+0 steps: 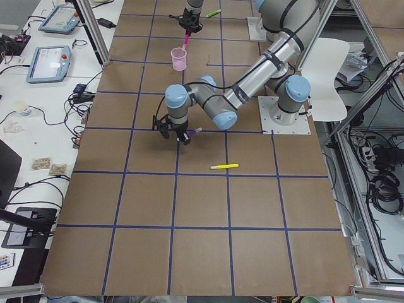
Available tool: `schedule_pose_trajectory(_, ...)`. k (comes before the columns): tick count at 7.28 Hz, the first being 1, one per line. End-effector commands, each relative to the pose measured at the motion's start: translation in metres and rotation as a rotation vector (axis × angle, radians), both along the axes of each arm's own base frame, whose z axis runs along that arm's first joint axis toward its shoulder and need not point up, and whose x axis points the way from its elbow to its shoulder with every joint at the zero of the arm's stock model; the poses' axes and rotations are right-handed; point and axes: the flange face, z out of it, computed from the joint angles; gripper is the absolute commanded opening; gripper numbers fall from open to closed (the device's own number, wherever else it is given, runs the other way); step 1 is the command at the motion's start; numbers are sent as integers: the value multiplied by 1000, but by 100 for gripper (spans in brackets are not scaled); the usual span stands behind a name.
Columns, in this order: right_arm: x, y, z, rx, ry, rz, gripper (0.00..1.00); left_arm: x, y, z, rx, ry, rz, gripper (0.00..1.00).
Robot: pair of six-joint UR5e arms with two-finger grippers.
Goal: Insert purple and pink pens into pink cup
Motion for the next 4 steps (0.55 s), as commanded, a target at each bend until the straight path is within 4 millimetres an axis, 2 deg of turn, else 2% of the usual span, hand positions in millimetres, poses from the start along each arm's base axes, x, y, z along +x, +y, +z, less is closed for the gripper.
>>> schedule_pose_trajectory(1,5,-7,0,-11,0,-11,16,-74,-19,33,-49,-50,-3,0)
schedule_pose_trajectory(3,10,-12,-5,-13,-10,-11,18,-131,-21,66,-114,-143,-38,0)
schedule_pose_trajectory(4,13,-12,-11,-1,-7,-5,26,-164,-23,76,-156,-233,-78,0)
